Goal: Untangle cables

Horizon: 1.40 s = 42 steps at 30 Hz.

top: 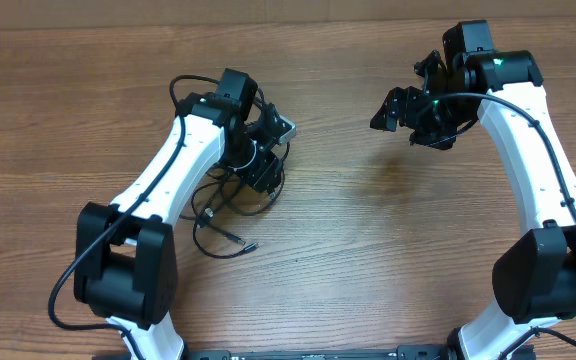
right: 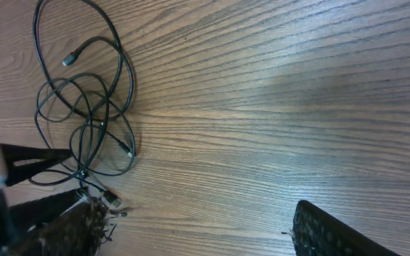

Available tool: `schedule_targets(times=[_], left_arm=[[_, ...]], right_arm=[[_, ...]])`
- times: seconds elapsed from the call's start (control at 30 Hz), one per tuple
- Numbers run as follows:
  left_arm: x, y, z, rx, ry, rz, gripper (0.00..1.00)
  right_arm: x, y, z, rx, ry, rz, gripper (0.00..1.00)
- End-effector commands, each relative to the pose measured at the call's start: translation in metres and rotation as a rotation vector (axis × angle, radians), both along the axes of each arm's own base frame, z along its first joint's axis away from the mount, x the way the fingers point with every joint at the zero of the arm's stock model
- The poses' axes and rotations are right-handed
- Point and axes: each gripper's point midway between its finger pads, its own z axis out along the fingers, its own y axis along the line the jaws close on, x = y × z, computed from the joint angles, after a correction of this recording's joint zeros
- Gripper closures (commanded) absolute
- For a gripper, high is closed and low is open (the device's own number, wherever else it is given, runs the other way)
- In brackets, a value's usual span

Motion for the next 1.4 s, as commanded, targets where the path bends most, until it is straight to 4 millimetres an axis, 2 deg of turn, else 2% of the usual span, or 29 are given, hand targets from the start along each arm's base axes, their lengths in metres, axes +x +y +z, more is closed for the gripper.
schedule_targets(times=[0.0, 0.07, 0.17, 0.27, 0.33, 0.4, 0.5, 0.67, 0.7, 0.83, 0.87, 0.93, 1.0, 1.13, 1.3, 1.37], left_arm=[[-0.003, 0.0, -0.008, 0.015, 0.016, -0.016, 0.46], [-0.001, -0.001, -0.007, 0.013, 0.007, -0.016, 0.46], [0.001, -0.001, -0.007, 0.01, -0.002, -0.015, 0.6], [0.008, 0.007, -0.008, 0.06, -0.029, 0.002, 0.96], [0.012, 0.016, -0.002, 0.097, -0.032, 0.035, 0.96], [0.017, 0.023, 0.016, 0.106, -0.038, 0.056, 0.96], [0.036, 0.031, 0.072, 0.074, -0.098, 0.155, 0.96], [0.06, 0.031, 0.195, -0.061, -0.336, 0.297, 0.96], [0.062, 0.031, 0.232, -0.104, -0.421, 0.32, 0.96], [0.058, 0.045, 0.315, -0.183, -0.617, 0.429, 0.96], [0.054, 0.052, 0.34, -0.212, -0.675, 0.458, 0.96], [0.047, 0.061, 0.374, -0.256, -0.756, 0.492, 0.96], [0.035, 0.079, 0.42, -0.31, -0.88, 0.545, 0.96], [0.011, 0.115, 0.48, -0.349, -1.072, 0.637, 0.96], [-0.028, 0.163, 0.538, -0.334, -1.298, 0.771, 0.96], [-0.041, 0.178, 0.554, -0.325, -1.365, 0.82, 0.96]], right_arm=[[0.001, 0.0, 0.007, -0.006, -0.029, 0.006, 0.18], [0.001, 0.0, 0.007, -0.006, -0.029, 0.006, 0.18], [0.001, 0.0, 0.007, -0.005, -0.029, 0.006, 0.18], [0.001, 0.0, 0.007, -0.005, -0.029, 0.006, 0.18], [0.001, 0.0, 0.007, -0.005, -0.028, 0.006, 0.18], [0.001, 0.0, 0.007, -0.005, -0.029, 0.006, 0.18], [0.002, 0.0, 0.007, -0.005, -0.031, 0.006, 0.18], [0.002, 0.001, 0.008, -0.004, -0.032, 0.006, 0.18], [0.002, 0.001, 0.008, -0.004, -0.032, 0.006, 0.18], [0.002, 0.001, 0.008, -0.004, -0.032, 0.006, 0.18], [0.002, 0.001, 0.008, -0.004, -0.033, 0.006, 0.18], [0.002, 0.001, 0.008, -0.004, -0.033, 0.006, 0.18], [0.002, 0.001, 0.008, -0.004, -0.033, 0.006, 0.18], [0.002, 0.001, 0.008, -0.004, -0.033, 0.006, 0.18], [0.002, 0.001, 0.008, -0.004, -0.033, 0.007, 0.18], [0.002, 0.001, 0.008, -0.004, -0.033, 0.008, 0.18]])
